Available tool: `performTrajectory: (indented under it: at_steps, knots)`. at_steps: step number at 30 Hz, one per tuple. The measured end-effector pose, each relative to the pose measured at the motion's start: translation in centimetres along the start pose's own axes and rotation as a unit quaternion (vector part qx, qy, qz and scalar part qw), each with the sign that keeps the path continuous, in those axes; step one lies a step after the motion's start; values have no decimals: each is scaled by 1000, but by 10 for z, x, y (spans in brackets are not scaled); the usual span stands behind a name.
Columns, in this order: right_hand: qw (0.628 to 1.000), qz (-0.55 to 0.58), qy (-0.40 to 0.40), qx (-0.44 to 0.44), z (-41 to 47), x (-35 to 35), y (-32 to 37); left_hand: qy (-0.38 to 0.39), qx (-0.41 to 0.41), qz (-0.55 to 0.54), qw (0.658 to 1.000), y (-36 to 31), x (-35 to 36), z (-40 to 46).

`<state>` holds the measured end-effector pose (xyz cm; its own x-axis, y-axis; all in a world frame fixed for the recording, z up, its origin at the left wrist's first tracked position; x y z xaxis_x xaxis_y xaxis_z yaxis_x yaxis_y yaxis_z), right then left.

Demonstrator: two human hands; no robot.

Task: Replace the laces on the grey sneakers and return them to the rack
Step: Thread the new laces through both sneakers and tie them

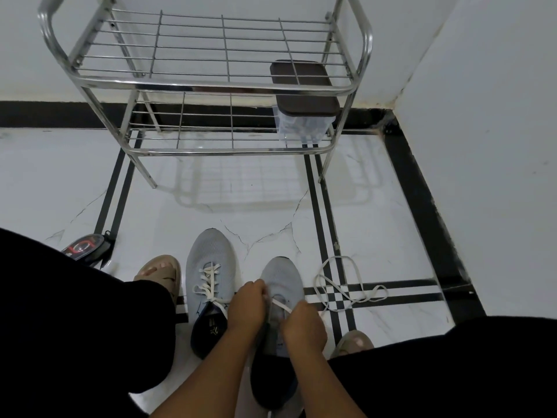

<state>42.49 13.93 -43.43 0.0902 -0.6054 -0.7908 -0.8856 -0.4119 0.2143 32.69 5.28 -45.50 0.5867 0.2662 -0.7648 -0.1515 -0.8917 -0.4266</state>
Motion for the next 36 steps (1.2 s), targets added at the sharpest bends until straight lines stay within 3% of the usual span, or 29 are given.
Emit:
performTrajectory:
  at_steps: [3,5,7,9,10,11,12,14,15,16,18,20,22,24,25,27,28,30,31,32,33,35,36]
  knots:
    - [998,-36,48,3,-1,5,-12,-77,-51,-75,993,3,-18,-4]
    - [998,-29,46,6,1,1,-15,-192,-157,-195,949,16,-55,1]
    - [998,-20,55,14,2,0,-15,-295,-265,-334,855,45,-104,17]
    - [998,-12,61,24,2,-1,-15,-360,-255,-497,748,64,-148,30]
    - [998,-9,63,26,1,0,-14,-371,-242,-537,718,71,-162,30]
    - [998,-6,63,26,1,1,-14,-350,-211,-544,732,71,-167,34]
    - [998,-5,62,22,1,2,-12,-315,-190,-515,774,60,-167,33]
    - [998,-8,60,16,1,3,-9,-186,-102,-326,921,25,-137,30]
    - [998,-12,60,15,0,4,-7,-93,-45,-190,976,10,-110,23]
    - [998,-16,60,16,0,4,-6,-11,0,-82,997,-2,-76,13]
    - [998,-22,57,15,0,4,-5,50,34,54,997,-1,-24,-6]
    - [998,-19,55,13,-1,4,-5,18,19,91,996,7,-5,-20]
    - [998,-13,56,14,-1,3,-7,-10,-4,64,998,9,-9,-20]
    - [998,1,58,22,0,4,-10,-85,-69,-57,992,11,-30,-15]
    - [998,9,61,28,0,3,-12,-138,-115,-147,973,16,-48,-13]
    - [997,26,66,39,1,2,-14,-229,-197,-360,883,31,-82,-1]
    - [996,30,68,43,1,2,-15,-254,-218,-463,821,39,-97,7]
    - [996,32,69,47,2,2,-16,-285,-266,-660,642,54,-112,16]
    - [996,33,69,49,3,3,-16,-284,-284,-673,620,60,-114,19]
    - [996,35,68,52,3,3,-16,-269,-290,-615,682,61,-115,22]
    - [996,38,68,53,3,3,-16,-241,-275,-510,778,58,-111,25]
    - [995,41,71,54,3,4,-14,-127,-161,-281,938,38,-88,28]
    - [995,44,72,53,3,5,-13,-42,-85,-156,983,25,-68,26]
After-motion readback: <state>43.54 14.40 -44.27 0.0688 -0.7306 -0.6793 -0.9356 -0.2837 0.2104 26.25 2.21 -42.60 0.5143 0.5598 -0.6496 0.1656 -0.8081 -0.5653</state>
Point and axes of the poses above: each hand's wrist, its own z-axis towards the middle knuckle, its own x-axis out of the palm, y = z × x, the point moved 4 cm from there along z, towards the middle knuckle, and after that the axes turned 4 degrees about -x, right-handed, at the moved point
